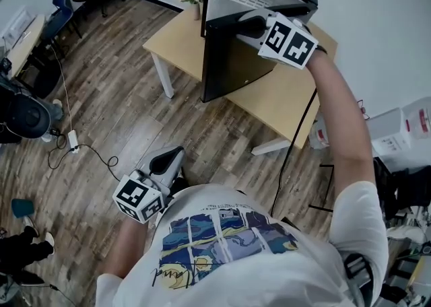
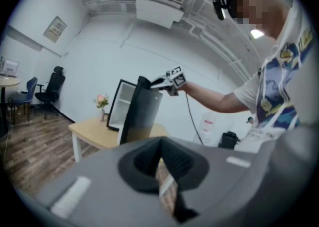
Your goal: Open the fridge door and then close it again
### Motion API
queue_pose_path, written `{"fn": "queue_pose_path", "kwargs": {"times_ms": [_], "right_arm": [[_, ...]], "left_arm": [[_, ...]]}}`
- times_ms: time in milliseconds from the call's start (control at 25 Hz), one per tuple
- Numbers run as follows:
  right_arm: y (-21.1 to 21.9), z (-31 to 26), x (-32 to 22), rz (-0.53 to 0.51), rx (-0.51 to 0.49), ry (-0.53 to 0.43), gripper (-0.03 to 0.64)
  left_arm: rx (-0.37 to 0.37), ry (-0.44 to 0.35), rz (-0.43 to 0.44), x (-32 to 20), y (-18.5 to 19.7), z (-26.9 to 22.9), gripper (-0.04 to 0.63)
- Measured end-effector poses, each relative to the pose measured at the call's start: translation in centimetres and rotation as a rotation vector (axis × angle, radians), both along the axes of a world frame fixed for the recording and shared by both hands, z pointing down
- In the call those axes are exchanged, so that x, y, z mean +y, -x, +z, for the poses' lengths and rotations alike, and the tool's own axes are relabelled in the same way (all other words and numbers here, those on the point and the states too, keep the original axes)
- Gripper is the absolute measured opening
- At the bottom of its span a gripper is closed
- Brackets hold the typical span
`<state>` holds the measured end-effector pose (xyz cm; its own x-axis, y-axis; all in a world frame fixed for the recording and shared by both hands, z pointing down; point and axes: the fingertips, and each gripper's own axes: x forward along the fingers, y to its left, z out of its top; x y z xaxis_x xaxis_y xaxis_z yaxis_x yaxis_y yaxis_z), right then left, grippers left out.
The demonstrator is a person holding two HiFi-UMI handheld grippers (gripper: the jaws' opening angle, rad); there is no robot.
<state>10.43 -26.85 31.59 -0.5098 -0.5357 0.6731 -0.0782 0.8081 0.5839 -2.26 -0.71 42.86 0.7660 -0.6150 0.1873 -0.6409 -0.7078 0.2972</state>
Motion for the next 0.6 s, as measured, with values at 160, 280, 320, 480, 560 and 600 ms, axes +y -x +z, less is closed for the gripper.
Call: {"fn": "queue_pose_path", "kwargs": {"times_ms": [160,280,320,480,560,600], "right_arm": [[-0.6,-0.1,1.4,-0.031,0.008,-0.004,0.067],[-1.2,-0.1,2.4,-0.05,0.011,-0.013,0.067],[-1.4,-0.2,2.7,-0.056,0.012,-0.016,0.067],[-2.0,-0.2,3.7,-0.076,0.012,-0.027,0.067],[-2.3,-0.2,4.1,-0.085,0.007,-0.026,0.067],[-2.5,-0.2,4.4,-0.089,0.005,-0.025,0.067]], "left_arm": [[-0.001,0.0,-0.009,1.2,-0.7,0.0,0.008],[-0.003,0.006,-0.01,2.2,-1.5,0.1,0.008],[-0.003,0.007,-0.01,2.4,-1.7,0.1,0.008],[-0.01,0.017,-0.005,3.1,-2.4,0.5,0.008],[-0.013,0.019,0.003,3.4,-3.0,0.6,0.008],[-0.013,0.019,0.007,3.4,-3.3,0.6,0.008]]}}
